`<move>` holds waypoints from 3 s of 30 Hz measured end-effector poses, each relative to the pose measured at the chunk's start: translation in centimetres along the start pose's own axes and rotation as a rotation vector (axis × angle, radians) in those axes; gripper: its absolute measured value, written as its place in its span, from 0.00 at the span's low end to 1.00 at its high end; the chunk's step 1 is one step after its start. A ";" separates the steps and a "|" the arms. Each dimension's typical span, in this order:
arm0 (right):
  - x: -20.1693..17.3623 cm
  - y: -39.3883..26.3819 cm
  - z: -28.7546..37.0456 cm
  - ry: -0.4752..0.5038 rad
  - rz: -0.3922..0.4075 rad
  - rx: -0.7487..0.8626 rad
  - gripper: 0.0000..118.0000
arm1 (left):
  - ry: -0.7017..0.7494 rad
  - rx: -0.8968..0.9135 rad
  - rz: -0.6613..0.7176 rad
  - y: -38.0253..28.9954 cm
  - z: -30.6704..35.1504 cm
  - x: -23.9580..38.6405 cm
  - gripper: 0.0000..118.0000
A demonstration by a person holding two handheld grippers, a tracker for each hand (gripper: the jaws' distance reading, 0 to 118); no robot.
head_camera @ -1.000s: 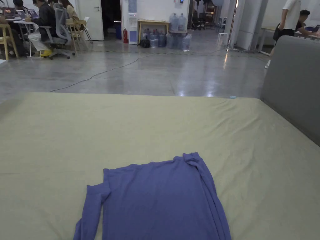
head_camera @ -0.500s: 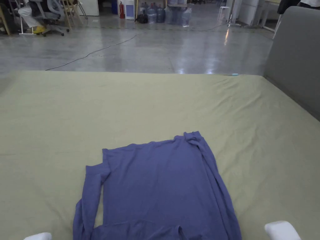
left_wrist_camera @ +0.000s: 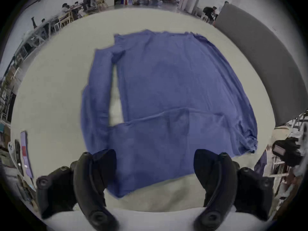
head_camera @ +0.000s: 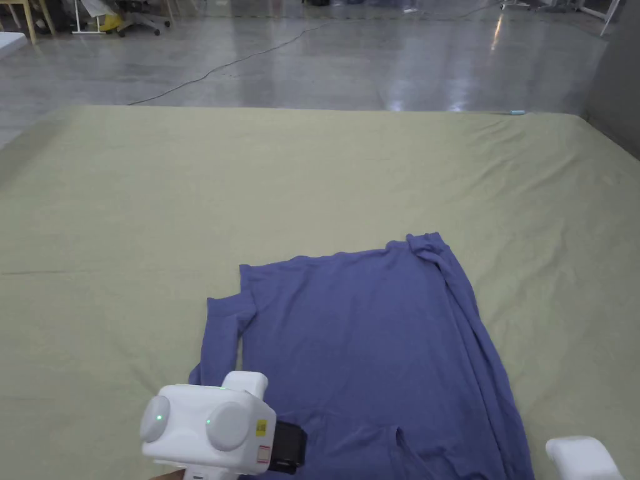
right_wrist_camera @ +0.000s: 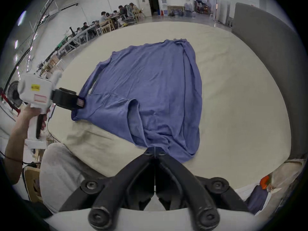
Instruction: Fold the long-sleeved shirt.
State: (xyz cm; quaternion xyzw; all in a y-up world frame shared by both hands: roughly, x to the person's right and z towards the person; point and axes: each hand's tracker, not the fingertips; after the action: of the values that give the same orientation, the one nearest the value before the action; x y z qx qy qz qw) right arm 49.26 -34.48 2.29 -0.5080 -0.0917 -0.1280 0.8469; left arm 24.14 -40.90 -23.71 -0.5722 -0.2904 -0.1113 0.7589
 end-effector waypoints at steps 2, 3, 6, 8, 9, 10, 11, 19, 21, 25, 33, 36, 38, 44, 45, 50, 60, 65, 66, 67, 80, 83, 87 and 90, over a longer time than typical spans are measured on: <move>0.2 0.1 0.0 0.009 -0.008 -0.007 0.00 | 0.005 -0.036 0.000 -0.4 -1.8 0.3 0.82; 0.2 0.1 -0.2 0.010 -0.008 -0.010 0.00 | 0.016 -0.042 -0.005 -0.6 -2.5 0.4 0.80; 0.1 0.5 -0.6 0.006 -0.001 -0.022 0.00 | 0.078 -0.016 -0.047 -1.2 -2.8 0.6 0.65; 0.1 1.1 -1.0 0.011 0.003 -0.032 0.00 | 0.083 0.020 -0.066 -1.2 -1.6 0.5 0.31; 0.1 1.7 -1.3 0.013 0.007 -0.036 0.00 | 0.107 0.052 -0.086 -1.4 -1.1 0.5 0.00; -0.1 2.7 -1.4 0.013 0.017 -0.038 0.00 | 0.110 0.084 -0.085 -1.8 -0.5 0.4 0.00; -0.3 4.0 -1.8 0.013 0.035 -0.043 0.00 | 0.086 0.074 -0.081 -2.2 0.3 0.3 0.00; -9.0 26.0 -8.6 0.220 0.257 0.030 0.93 | -0.042 0.167 -0.047 -4.6 4.1 -0.1 0.00; -12.4 31.9 -13.7 0.247 0.278 -0.039 0.99 | -0.045 0.169 -0.069 -4.7 4.1 0.1 0.00; -19.4 41.5 -23.8 0.158 0.236 -0.172 0.98 | -0.024 0.164 -0.116 -4.7 3.2 0.5 0.00; -24.6 44.9 -35.2 0.020 0.143 -0.312 0.69 | -0.012 0.125 -0.126 -4.5 1.8 0.5 0.00; -24.5 44.0 -35.5 -0.018 0.153 -0.312 0.51 | -0.019 0.116 -0.114 -4.3 1.7 0.2 0.00; -24.5 43.8 -34.8 -0.050 0.197 -0.288 0.29 | -0.025 0.118 -0.101 -4.2 1.8 0.0 0.00; -22.4 42.7 -28.0 0.015 0.252 -0.186 0.00 | -0.034 0.155 -0.051 -4.7 3.5 -0.4 0.00; -21.6 42.7 -25.8 0.000 0.260 -0.146 0.00 | -0.041 0.181 -0.047 -4.7 4.5 -0.7 0.00; -16.2 43.0 -10.9 -0.017 0.326 0.081 0.00 | -0.034 0.335 -0.040 -3.9 12.0 -2.6 0.00; -5.3 34.3 18.6 -0.059 0.286 0.442 0.00 | -0.003 0.563 -0.205 3.5 28.4 -3.0 0.00; -3.1 30.6 28.2 -0.115 0.260 0.533 0.00 | 0.031 0.677 -0.283 8.5 36.0 -1.5 0.00; -2.8 30.2 29.7 -0.123 0.254 0.554 0.00 | 0.029 0.714 -0.302 9.6 37.5 -1.1 0.00; -2.6 30.1 30.9 -0.139 0.259 0.576 0.00 | 0.038 0.733 -0.323 10.8 38.9 -0.8 0.00; 0.9 47.3 33.3 -0.260 0.082 0.619 0.00 | 0.109 0.812 -0.277 33.0 45.1 3.4 0.00; 1.2 52.4 33.4 -0.287 0.035 0.649 0.00 | 0.160 0.876 -0.214 37.9 46.5 4.3 0.00; 0.7 57.4 35.4 -0.299 -0.006 0.737 0.00 | 0.273 0.973 -0.223 43.1 49.0 6.1 0.00; 0.6 59.9 37.5 -0.281 -0.055 0.823 0.00 | 0.232 1.041 -0.121 45.9 51.3 6.8 0.00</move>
State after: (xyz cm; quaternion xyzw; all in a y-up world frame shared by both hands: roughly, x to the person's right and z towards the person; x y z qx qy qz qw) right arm 67.42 25.62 -30.18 -0.1378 -0.2629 -0.0328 0.9544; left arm 36.58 22.75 -47.67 -0.0863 -0.2541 -0.0585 0.9616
